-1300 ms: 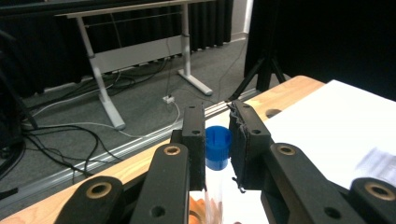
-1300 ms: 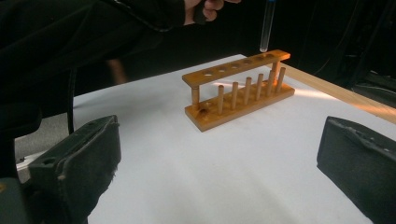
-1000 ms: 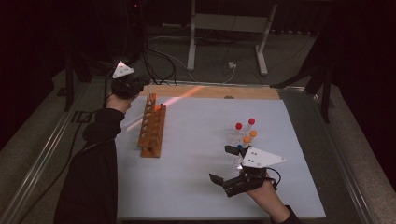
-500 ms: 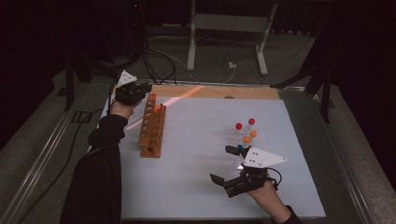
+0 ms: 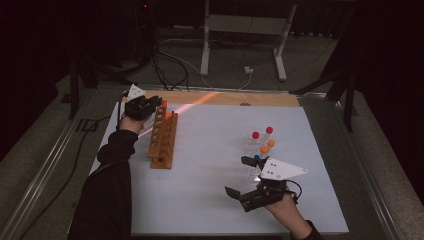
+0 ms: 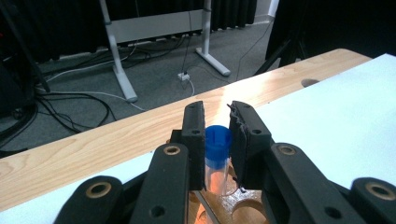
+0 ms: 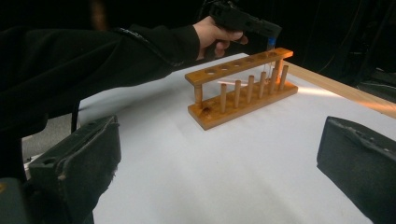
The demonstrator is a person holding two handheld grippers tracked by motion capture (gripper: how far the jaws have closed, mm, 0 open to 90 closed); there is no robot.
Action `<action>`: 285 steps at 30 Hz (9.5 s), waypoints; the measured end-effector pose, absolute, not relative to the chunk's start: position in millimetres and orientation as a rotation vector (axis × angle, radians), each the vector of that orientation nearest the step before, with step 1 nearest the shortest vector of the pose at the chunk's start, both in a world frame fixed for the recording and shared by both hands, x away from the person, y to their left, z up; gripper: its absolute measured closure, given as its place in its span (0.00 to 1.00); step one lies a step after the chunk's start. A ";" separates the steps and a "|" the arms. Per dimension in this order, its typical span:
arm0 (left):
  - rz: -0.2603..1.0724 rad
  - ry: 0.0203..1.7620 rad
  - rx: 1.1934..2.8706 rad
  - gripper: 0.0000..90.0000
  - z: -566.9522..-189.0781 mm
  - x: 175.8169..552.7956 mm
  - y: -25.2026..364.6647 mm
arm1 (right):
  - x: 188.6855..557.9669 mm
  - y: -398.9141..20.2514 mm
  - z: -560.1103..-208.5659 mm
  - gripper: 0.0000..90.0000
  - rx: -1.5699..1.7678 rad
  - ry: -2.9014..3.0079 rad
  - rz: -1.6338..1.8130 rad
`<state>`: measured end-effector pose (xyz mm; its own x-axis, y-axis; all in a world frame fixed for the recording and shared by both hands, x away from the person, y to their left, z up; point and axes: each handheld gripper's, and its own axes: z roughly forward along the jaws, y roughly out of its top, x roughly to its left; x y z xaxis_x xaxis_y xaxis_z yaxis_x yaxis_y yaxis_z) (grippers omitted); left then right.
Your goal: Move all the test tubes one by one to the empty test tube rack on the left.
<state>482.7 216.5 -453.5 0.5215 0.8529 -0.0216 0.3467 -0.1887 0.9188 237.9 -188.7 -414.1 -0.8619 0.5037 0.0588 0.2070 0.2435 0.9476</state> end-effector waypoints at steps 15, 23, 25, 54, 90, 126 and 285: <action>0.547 0.991 1.753 0.47 -430.5 471.0 221.2 | 239.4 -193.9 -411.2 0.00 0.678 2.239 1.682; 0.469 0.915 1.743 0.18 -410.0 438.1 218.6 | 242.3 -205.8 -405.8 0.00 0.714 2.188 1.654; 0.438 0.904 1.768 0.11 -410.9 430.5 215.8 | 243.3 -208.6 -405.0 0.00 0.726 2.176 1.640; 0.201 0.566 1.805 0.03 -423.1 285.5 182.9 | 265.9 -247.8 -448.1 0.16 1.031 2.185 1.331; 0.187 0.529 1.838 0.03 -431.3 277.4 175.8 | 284.8 -240.7 -460.3 0.86 1.059 2.190 1.188; 0.086 0.356 1.861 0.19 -423.0 261.0 131.8 | 241.9 -156.1 -438.2 0.86 0.670 2.426 1.403; 0.589 0.977 1.789 0.86 -459.0 454.8 215.4 | 246.7 -185.1 -424.6 0.01 0.802 2.327 1.597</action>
